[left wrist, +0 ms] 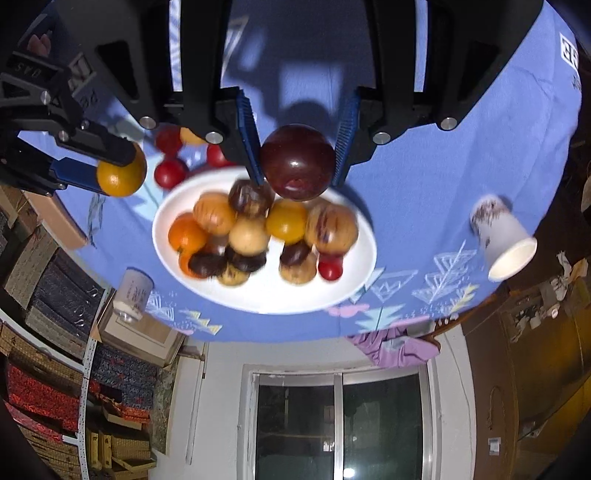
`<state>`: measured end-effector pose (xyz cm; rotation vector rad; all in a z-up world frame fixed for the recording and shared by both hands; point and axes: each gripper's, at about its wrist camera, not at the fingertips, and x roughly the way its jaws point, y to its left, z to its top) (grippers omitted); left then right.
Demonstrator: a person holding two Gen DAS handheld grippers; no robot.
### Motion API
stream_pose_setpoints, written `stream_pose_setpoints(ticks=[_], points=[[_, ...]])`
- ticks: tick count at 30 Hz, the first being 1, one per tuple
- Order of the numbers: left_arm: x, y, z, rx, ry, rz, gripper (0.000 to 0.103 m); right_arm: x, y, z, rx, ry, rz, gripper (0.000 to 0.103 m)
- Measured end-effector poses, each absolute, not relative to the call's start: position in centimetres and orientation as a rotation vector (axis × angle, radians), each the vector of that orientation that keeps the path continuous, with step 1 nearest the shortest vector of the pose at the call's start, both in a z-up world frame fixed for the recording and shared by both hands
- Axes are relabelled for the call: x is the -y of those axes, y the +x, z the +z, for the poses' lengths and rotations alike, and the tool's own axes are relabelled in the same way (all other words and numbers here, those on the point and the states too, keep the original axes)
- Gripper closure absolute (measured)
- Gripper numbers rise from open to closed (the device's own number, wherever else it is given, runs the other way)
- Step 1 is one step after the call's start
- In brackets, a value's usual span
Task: Organize fruits
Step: 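Carry the plum and orange tomato onto the white plate and open both tools, then move both tools back to the red tomatoes and small brown fruit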
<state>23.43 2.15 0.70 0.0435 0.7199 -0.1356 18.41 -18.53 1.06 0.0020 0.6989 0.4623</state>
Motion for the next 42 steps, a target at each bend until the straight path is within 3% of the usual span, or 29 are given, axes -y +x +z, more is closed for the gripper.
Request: stream_pose_setpoints(ticks=[7,16,17,18,20,21,34,37,42], points=[[-0.2,29.2,2.3,-0.691,0.043,-0.110,0.065,19.6,26.2,3.4,-0.673,0.049,0.367,0.066],[0.0,35.2,0.0,-0.746,-0.004,-0.103,0.064,19.1,34.6,1.2,-0.722,0.116,0.327,0.066],[0.0,35.3,-0.2,-0.744,0.003,-0.102,0.056,19.2,35.0,0.8,-0.725,0.121,0.322,0.066],[0.1,35.4,-0.3,-0.743,0.011,-0.100,0.042,19.4,35.4,0.4,-0.730,0.126,0.316,0.066],[0.0,35.4,-0.4,-0.729,0.008,-0.099,0.032,19.7,36.0,-0.4,-0.747,0.142,0.309,0.065],[0.0,35.2,-0.4,-0.727,0.007,-0.101,0.032,19.9,36.1,-0.6,-0.744,0.148,0.315,0.065],[-2.0,29.3,2.8,-0.672,-0.006,-0.075,0.031,19.9,30.4,3.7,-0.662,0.149,0.366,0.063],[-3.2,26.4,1.9,-0.684,-0.021,-0.066,0.030,20.0,26.8,4.1,-0.644,0.143,0.393,0.053],[-4.6,22.3,0.1,-0.709,-0.026,-0.055,0.029,20.4,21.6,2.1,-0.669,0.097,0.413,0.052]])
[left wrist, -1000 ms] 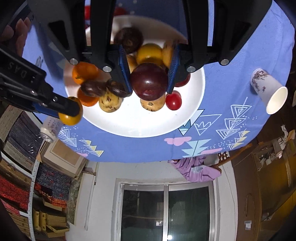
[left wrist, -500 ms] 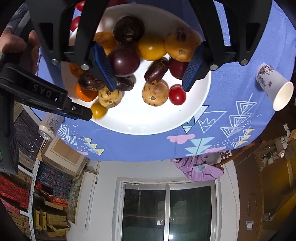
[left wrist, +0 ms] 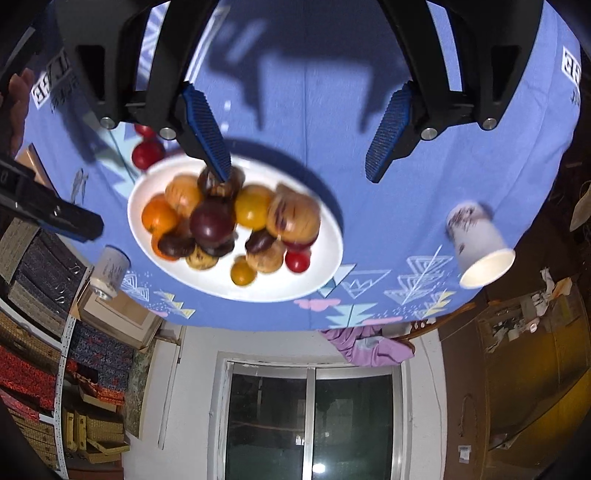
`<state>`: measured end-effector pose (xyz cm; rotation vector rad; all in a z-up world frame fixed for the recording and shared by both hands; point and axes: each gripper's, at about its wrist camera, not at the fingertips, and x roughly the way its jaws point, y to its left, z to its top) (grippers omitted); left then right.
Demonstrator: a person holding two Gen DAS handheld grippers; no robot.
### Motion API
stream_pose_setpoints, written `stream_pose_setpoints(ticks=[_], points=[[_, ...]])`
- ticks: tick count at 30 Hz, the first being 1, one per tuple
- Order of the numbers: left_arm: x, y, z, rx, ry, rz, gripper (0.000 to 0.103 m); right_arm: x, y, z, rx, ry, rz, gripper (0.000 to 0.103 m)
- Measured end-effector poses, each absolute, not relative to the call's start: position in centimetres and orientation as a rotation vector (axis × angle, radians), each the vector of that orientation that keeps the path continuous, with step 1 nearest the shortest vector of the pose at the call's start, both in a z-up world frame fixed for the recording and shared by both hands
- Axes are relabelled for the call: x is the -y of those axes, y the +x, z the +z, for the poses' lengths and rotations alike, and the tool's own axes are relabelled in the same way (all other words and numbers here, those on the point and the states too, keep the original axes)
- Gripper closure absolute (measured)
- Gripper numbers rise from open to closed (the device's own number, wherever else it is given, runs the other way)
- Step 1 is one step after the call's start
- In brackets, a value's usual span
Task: Organize fruits
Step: 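Move both tools back to the red tomatoes and small brown fruit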
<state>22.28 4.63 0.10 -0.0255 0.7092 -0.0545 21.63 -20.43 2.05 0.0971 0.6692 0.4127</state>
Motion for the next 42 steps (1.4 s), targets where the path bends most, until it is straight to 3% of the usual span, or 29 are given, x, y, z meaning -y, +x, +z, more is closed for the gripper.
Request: stream_pose_setpoints(ticks=[7,13,16,27,42], points=[[-3.4,19.5,-1.8,-0.706,0.051,-0.060,0.029,19.4,17.9,-1.3,-0.732,-0.043,0.419,0.052],[-1.5,19.4,-2.8,-0.716,0.118,-0.075,0.023,18.8,17.8,-2.0,-0.759,-0.064,0.439,0.052],[-1.0,19.3,-2.9,-0.715,0.141,-0.089,0.023,19.4,18.0,-2.0,-0.765,-0.034,0.425,0.046],[-0.7,19.4,-2.8,-0.716,0.160,-0.064,0.017,19.3,18.0,-2.2,-0.773,-0.034,0.433,0.040],[-0.3,19.3,-2.8,-0.709,0.184,-0.059,0.015,18.4,18.4,-3.3,-0.812,-0.072,0.421,0.037]])
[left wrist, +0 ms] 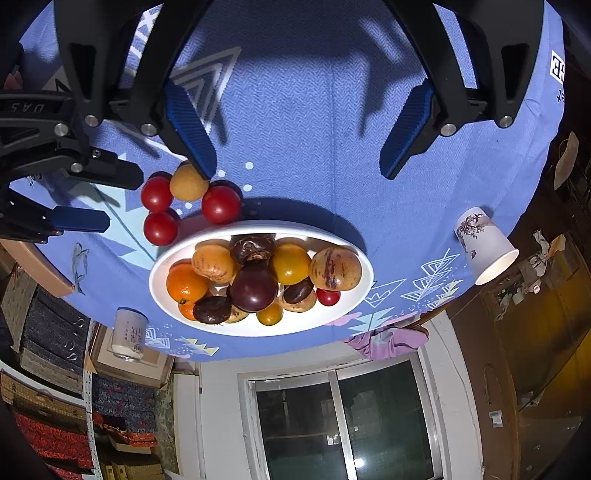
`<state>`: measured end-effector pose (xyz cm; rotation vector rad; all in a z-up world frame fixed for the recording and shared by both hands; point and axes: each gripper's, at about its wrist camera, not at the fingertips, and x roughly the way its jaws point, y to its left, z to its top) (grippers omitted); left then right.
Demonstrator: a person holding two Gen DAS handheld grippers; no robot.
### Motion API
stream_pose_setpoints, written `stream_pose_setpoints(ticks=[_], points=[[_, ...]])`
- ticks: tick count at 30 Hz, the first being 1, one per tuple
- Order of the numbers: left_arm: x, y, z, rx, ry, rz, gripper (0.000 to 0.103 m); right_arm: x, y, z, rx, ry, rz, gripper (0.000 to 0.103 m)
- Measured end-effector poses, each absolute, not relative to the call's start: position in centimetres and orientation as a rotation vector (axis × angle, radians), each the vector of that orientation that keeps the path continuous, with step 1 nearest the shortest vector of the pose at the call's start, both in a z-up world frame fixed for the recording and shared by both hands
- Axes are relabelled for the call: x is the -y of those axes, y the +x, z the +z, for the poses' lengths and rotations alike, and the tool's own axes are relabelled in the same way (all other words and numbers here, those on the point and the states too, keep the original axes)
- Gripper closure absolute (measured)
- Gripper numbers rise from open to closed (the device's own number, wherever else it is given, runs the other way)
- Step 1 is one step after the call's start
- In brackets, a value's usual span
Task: Organize fruits
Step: 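Move both tools back to the red tomatoes and small brown fruit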
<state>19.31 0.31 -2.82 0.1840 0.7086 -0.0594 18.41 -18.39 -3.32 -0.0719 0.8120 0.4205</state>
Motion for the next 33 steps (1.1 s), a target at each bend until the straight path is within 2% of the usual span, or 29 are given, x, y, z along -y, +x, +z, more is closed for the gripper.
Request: stream_pose_setpoints(ticks=[7,12,19,25,33], points=[[-0.7,19.5,-2.9,-0.716,0.174,-0.049,0.015,19.5,19.1,-3.6,-0.830,-0.072,0.346,0.037],[-0.7,19.4,-3.0,-0.715,0.179,-0.048,0.015,21.5,19.1,-2.3,-0.765,-0.048,0.267,0.037],[-0.5,19.5,-3.2,-0.722,0.195,-0.035,0.014,17.0,18.9,-3.8,-0.821,-0.171,0.377,0.037],[-0.6,19.5,-3.2,-0.730,0.187,-0.050,0.013,18.8,20.1,-3.6,-0.835,-0.110,0.306,0.037],[1.5,19.4,-3.1,-0.724,0.200,-0.133,0.013,22.1,19.6,-1.2,-0.765,0.014,0.294,0.037]])
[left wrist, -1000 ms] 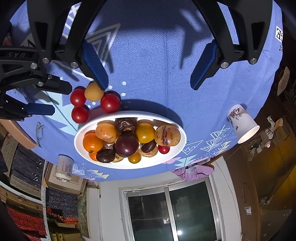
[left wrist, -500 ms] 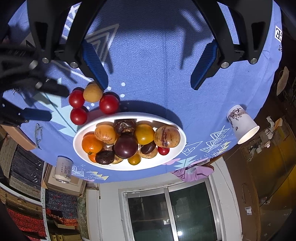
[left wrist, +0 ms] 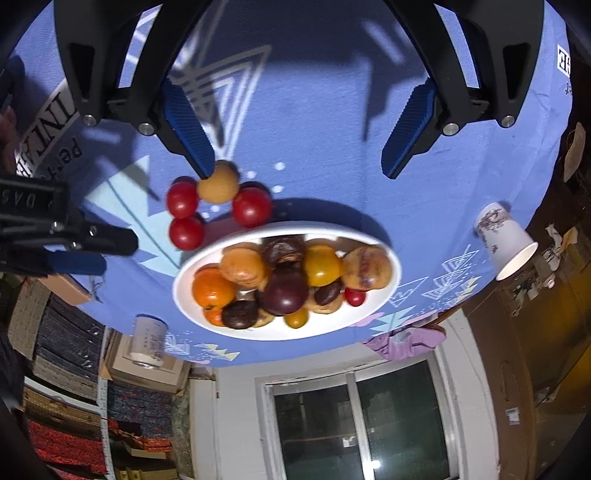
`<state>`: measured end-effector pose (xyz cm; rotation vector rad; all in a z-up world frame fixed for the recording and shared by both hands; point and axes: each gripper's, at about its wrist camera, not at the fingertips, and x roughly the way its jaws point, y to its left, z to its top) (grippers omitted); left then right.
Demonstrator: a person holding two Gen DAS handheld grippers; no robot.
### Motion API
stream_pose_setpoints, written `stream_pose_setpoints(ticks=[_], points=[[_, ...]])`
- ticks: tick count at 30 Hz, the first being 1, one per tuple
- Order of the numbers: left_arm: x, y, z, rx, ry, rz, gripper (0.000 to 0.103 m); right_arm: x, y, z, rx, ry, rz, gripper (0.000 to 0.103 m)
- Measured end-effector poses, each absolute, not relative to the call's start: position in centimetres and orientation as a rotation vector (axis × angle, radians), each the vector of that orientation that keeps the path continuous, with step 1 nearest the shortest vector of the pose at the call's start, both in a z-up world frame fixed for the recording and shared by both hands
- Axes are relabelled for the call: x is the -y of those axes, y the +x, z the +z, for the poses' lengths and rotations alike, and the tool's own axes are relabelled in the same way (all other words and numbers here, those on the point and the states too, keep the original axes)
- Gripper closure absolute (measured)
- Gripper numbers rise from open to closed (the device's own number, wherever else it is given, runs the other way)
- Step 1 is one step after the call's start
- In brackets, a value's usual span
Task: Organize fruits
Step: 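Move both tools back to the red tomatoes and small brown fruit, then grasp the small brown round fruit with the left tool while the right tool grasps a red tomato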
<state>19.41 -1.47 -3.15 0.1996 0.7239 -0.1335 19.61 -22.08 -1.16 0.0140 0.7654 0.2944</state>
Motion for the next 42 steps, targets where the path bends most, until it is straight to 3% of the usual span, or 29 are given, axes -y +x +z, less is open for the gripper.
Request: stream_pose_setpoints(ticks=[10,14,22,26,32,40,42], points=[[4.6,22.1,-4.1,-0.783,0.252,-0.129,0.013,23.0,19.3,-0.5,-0.757,0.094,0.337,0.030],[3.4,23.3,-4.7,-0.843,0.202,-0.121,0.011,22.6,19.3,-0.9,-0.776,0.078,0.350,0.029],[-2.3,20.8,-4.2,-0.816,0.141,-0.062,0.010,21.6,18.8,-1.2,-0.790,0.051,0.386,0.029],[-1.2,20.6,-3.8,-0.774,0.171,-0.108,0.011,20.1,18.3,-1.8,-0.796,-0.018,0.415,0.029],[0.5,21.1,-4.3,-0.806,0.210,-0.186,0.033,18.9,17.7,-2.1,-0.792,-0.069,0.434,0.036],[1.2,20.3,-4.5,-0.803,0.232,-0.253,0.033,17.9,17.7,-2.9,-0.800,-0.082,0.458,0.050],[1.5,20.3,-4.5,-0.809,0.241,-0.267,0.045,17.4,17.6,-3.1,-0.797,-0.101,0.465,0.053]])
